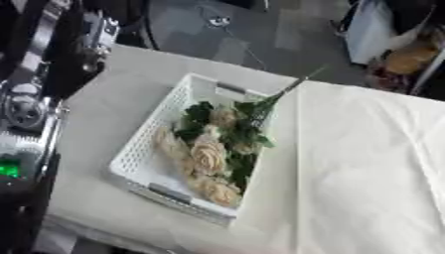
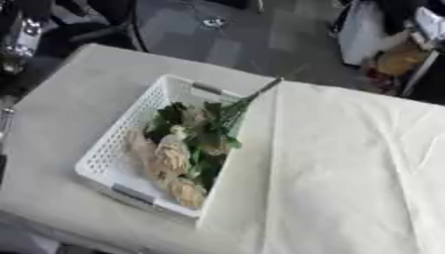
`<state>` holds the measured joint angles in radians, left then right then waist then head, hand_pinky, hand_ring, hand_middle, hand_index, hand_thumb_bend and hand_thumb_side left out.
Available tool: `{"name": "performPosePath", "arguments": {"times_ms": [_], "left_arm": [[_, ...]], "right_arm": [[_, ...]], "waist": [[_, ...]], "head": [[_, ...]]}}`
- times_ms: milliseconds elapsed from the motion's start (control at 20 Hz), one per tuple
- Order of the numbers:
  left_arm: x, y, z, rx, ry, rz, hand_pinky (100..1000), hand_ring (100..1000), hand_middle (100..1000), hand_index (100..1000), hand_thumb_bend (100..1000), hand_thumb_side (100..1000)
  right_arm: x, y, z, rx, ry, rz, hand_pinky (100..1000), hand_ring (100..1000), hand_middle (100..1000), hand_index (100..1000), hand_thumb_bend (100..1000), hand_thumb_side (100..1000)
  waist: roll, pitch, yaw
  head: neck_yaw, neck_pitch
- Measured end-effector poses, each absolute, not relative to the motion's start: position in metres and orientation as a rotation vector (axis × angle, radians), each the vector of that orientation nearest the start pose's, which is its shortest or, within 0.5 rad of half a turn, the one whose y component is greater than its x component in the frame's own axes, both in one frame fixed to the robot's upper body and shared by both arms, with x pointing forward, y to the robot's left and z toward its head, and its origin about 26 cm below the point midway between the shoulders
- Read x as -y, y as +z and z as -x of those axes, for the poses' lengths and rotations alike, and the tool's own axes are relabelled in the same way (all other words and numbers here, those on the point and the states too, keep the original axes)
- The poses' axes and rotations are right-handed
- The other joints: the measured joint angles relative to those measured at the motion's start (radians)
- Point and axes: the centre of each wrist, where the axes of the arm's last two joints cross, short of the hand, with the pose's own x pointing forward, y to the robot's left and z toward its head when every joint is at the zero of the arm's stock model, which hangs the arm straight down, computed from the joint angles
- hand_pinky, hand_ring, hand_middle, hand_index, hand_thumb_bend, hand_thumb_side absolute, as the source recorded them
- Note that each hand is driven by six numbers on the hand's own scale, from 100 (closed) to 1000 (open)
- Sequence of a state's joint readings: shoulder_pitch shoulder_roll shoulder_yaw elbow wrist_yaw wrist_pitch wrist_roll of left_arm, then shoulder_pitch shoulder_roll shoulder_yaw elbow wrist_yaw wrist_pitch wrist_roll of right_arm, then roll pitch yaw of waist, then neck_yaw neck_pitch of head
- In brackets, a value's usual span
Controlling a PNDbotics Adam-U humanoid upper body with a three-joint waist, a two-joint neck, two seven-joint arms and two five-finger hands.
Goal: Pick up objects on the table and place them in the box.
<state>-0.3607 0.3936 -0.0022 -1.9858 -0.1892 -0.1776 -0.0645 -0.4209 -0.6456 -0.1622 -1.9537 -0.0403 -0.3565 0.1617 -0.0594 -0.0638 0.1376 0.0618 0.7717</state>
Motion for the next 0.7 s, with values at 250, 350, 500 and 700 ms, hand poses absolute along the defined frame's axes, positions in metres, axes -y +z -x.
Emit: {"name": "performPosePath", "arguments": {"times_ms": [250, 350, 500, 700], "left_arm": [[-0.268, 0.22, -0.305, 2.432, -0.648, -0.407, 573, 688, 643, 779, 100, 748], [-0.269, 0.218, -0.304, 2.421, -0.641, -0.421, 572, 689, 644, 781, 100, 748], [-0.27, 0.216, -0.304, 2.413, -0.636, -0.43, 572, 693, 648, 783, 100, 749], [-0.27, 0.215, -0.304, 2.408, -0.638, -0.433, 572, 697, 659, 797, 100, 752]], "right_arm": [[0.333, 0.216, -0.29, -3.426, -0.501, -0.493, 565, 759, 780, 845, 100, 592], [0.331, 0.202, -0.287, -3.459, -0.426, -0.513, 547, 752, 776, 841, 100, 600], [0.328, 0.196, -0.287, -3.473, -0.367, -0.546, 541, 747, 770, 834, 100, 628], [0.327, 0.194, -0.287, -3.482, -0.317, -0.578, 535, 746, 770, 832, 100, 640]], "waist": [[0.031, 0.016, -0.017], [0.031, 0.018, -0.023], [0.033, 0.022, -0.032], [0.033, 0.029, -0.043]], "head": [[0.015, 0.0], [0.008, 0.0], [-0.014, 0.0], [-0.063, 0.0]]}}
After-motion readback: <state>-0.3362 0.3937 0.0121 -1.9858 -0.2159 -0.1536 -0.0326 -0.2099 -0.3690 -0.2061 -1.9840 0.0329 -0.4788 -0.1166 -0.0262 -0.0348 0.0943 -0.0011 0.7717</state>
